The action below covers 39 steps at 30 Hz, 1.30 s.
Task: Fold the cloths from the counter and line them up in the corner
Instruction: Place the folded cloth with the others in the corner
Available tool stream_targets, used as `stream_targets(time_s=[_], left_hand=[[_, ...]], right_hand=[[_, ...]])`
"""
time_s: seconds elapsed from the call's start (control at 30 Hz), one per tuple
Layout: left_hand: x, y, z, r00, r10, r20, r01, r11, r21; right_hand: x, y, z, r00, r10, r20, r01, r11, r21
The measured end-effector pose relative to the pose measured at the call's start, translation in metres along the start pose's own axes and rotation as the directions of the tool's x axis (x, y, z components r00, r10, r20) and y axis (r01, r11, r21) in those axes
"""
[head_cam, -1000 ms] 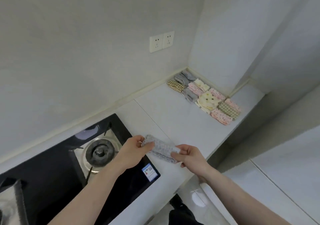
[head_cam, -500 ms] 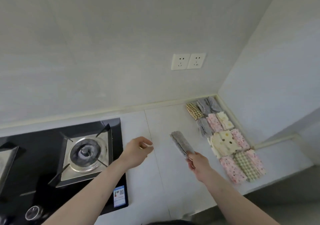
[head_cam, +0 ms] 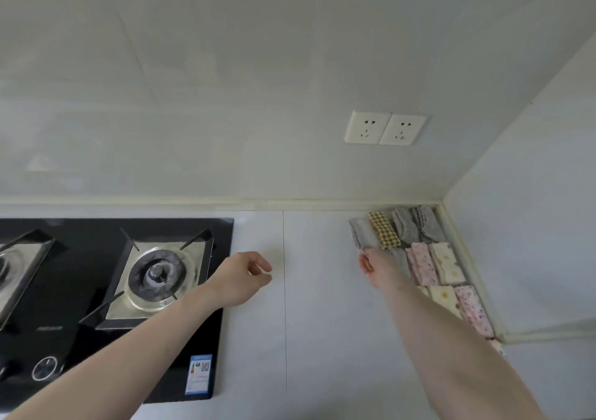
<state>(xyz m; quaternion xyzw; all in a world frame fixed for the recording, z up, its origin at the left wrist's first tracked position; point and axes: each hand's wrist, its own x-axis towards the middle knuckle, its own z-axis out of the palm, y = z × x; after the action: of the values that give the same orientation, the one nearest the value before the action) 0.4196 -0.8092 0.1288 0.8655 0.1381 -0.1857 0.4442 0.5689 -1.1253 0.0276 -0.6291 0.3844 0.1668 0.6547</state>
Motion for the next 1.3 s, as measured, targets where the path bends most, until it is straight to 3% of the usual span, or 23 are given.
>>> stream_targets(time_s=[0.13, 0.23, 0.4, 0.6, 0.67, 0.8, 0.93, 1.07, 1.3], left_hand=[[0.006, 0.004, -0.002, 1.000, -0.012, -0.012, 0.012, 1.000, 0.008], [0.007, 0.005, 0.001, 1.000, -0.025, 0.004, 0.025, 1.000, -0.010], [0.006, 0.000, 0.005, 0.999, -0.042, 0.030, 0.042, 0.999, -0.008], [0.006, -0.005, -0.001, 0.999, -0.033, 0.030, 0.032, 0.999, 0.010], [0.004, -0.004, -0.005, 0.999, -0.024, 0.024, 0.025, 1.000, -0.006], [-0.010, -0.012, -0.010, 1.000, 0.007, 0.015, -0.006, 0.999, -0.038], [-0.049, -0.043, -0.022, 0.999, 0.041, -0.012, -0.041, 0.999, 0.008], [-0.105, -0.091, -0.051, 0.999, 0.035, -0.003, -0.035, 0.996, 0.081], [-0.225, -0.191, -0.126, 0.976, -0.067, -0.209, 0.091, 0.990, 0.105]], right_hand=[[0.015, 0.002, 0.004, 1.000, 0.012, 0.022, -0.008, 0.987, -0.159], [0.008, 0.007, 0.015, 0.997, -0.031, -0.065, 0.021, 0.990, -0.142], [0.011, 0.014, 0.020, 0.992, -0.093, -0.089, 0.077, 0.981, -0.177], [0.017, 0.003, 0.025, 0.993, -0.099, 0.059, 0.106, 0.984, -0.142], [0.018, 0.001, 0.026, 0.996, -0.080, 0.051, 0.086, 0.986, -0.143], [0.025, 0.025, 0.022, 0.985, -0.171, 0.027, 0.171, 0.933, -0.318], [-0.056, 0.058, 0.035, 0.964, -0.213, 0.159, 0.260, 0.883, -0.390], [-0.155, 0.094, 0.078, 0.923, -0.117, 0.367, 0.253, 0.903, -0.347], [-0.317, 0.147, 0.193, 0.656, -0.052, 0.753, 0.527, 0.746, -0.408]])
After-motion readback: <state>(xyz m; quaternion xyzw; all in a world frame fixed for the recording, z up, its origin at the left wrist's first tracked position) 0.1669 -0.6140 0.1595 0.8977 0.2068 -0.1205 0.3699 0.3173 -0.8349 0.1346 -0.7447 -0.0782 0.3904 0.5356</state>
